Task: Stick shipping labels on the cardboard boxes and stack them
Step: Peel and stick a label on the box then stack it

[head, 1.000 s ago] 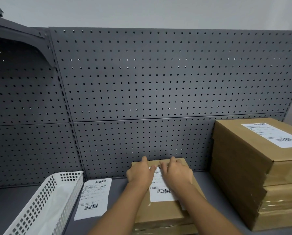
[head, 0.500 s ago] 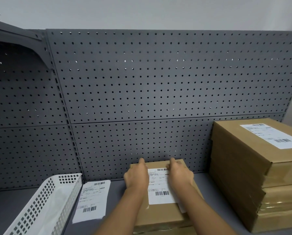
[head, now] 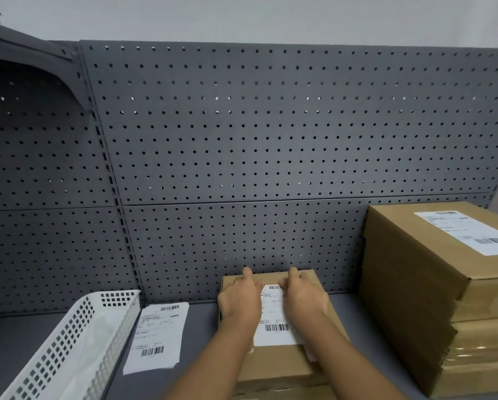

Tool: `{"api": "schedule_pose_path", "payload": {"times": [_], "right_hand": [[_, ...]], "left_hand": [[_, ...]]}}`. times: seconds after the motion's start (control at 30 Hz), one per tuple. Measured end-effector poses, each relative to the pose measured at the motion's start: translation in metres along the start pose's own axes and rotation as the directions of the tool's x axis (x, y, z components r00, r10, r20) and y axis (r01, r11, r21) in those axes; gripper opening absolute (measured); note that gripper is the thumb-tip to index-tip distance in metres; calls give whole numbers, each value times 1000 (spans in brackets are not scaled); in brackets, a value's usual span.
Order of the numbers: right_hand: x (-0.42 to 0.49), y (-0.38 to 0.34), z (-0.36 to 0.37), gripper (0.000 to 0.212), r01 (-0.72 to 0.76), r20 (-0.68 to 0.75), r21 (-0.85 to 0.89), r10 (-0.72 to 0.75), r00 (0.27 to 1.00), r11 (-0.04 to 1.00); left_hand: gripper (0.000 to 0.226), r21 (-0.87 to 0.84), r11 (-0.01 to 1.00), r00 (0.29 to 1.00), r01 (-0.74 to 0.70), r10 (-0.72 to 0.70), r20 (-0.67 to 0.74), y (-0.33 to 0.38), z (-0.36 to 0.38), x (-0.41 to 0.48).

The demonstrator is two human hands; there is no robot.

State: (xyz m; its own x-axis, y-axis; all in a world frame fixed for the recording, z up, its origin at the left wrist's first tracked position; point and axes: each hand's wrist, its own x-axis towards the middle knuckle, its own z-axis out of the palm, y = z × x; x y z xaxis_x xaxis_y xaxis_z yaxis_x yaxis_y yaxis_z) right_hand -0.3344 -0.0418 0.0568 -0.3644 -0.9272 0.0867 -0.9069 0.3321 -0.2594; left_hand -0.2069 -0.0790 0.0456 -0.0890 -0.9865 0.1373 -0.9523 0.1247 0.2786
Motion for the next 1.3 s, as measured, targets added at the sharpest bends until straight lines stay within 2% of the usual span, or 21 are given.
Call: {"api": "schedule_pose_path", "payload": {"times": [0.07,0.17,0.3,0.43,0.53,0.63,0.77,0.87,0.93,1.03,1.1,1.23,1.3], "right_hand": [[-3,4,-5,15,5,3,-1,-5,1000,1000],[-7,4,-6,29,16,-2,6,-16,1000,1000],[-21,-2,4,61,32,3,-113,-32,999,993],[-31,2,14,67,21,-62,-196,-34,997,980],[-29,5,16,66,21,-50,-180,-31,998,983],[-27,6,11,54,55,-29,-138,-60,998,989],[-28,22,5,22,130,-78,80,-124,989,988],[-35,32,0,20,189,-163,204,-157,974,960],[-42,33,-1,23,290,-201,160,-256,946,944],[-51,31,0,29,427,-156,48,-416,896,903],[-53,32,3,30,461,-116,-14,-459,881,887],[-54,38,4,33,473,-64,42,-470,881,880],[-55,38,1,36,482,-12,22,-481,876,876]], "left_hand": [[28,-14,1000,1000,-5,5,-2,-2,-1,0],[20,-35,999,1000,-16,16,-2,-7,-3,-1],[47,41,999,998,-34,31,62,-1,-5,-21],[51,97,993,998,-62,59,34,-7,1,-33],[48,97,993,996,-73,67,65,-7,0,-32],[46,65,995,994,-80,75,82,-7,-5,-31],[42,-44,994,988,-96,101,113,-15,-12,-31],[41,-126,971,976,-202,210,56,-18,-22,-44],[40,-110,940,946,-322,324,7,-18,-26,-56],[43,-49,900,900,-433,435,26,-18,-23,-67],[42,-55,897,896,-439,441,39,-20,-20,-72],[36,-151,910,916,-386,398,54,-30,-21,-72],[32,-145,924,923,-355,370,101,-31,-24,-70]]}}
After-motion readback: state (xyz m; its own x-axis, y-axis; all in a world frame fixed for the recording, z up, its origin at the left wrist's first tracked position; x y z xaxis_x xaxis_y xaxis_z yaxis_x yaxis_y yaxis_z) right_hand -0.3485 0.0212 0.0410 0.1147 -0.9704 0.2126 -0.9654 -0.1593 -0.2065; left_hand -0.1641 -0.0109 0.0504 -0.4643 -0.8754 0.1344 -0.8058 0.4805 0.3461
